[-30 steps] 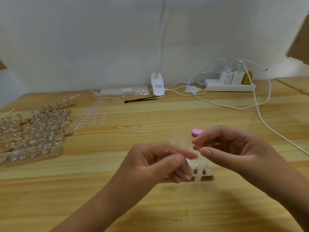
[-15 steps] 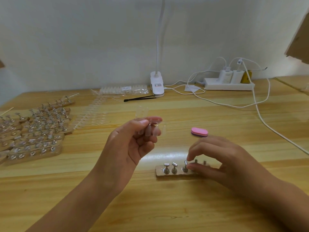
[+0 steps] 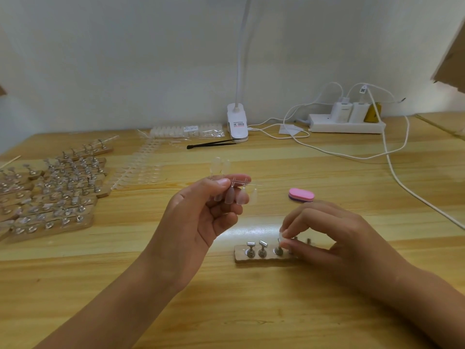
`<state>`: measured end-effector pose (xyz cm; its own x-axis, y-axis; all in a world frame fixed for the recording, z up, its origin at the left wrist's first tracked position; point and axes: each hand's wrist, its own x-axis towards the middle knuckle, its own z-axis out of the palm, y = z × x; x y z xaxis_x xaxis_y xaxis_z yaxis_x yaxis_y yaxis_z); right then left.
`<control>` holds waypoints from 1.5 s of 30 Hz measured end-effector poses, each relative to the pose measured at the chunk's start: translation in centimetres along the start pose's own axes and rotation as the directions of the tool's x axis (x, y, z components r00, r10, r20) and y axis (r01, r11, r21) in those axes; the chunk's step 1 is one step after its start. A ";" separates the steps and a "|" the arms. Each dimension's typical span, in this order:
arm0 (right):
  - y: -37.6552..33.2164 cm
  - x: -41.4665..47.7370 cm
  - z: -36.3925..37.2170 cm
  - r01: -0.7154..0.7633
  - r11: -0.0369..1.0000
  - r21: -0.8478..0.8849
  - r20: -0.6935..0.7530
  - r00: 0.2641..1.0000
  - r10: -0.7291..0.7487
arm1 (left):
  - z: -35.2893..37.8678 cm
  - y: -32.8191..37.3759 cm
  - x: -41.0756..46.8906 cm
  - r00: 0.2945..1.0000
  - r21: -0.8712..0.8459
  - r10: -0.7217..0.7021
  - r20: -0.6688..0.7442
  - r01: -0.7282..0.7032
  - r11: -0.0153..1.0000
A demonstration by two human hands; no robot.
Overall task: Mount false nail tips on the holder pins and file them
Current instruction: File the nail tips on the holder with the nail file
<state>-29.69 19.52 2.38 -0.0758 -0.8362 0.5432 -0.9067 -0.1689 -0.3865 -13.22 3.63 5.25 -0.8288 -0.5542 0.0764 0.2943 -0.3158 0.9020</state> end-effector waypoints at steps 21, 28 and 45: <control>-1.0 0.5 -1.7 -0.173 0.955 0.239 -0.150 0.966 0.213 | 0.2 -0.6 -0.8 0.990 0.311 0.044 0.134 -0.084 0.947; -2.4 1.1 -2.0 -0.155 0.853 0.498 -0.151 0.953 0.261 | 1.7 -2.1 -2.4 0.967 0.499 -0.001 0.256 -0.131 0.856; -2.9 0.6 -0.9 0.081 0.996 -0.048 -0.197 0.976 -0.089 | 2.0 -2.3 -2.8 0.976 0.617 0.040 0.215 -0.167 0.769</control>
<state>-27.45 19.99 4.50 -0.0750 -0.6986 0.7115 -0.9286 -0.2111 -0.3051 -12.53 7.39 3.83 -0.8993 -0.3881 0.2016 0.0712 0.3251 0.9430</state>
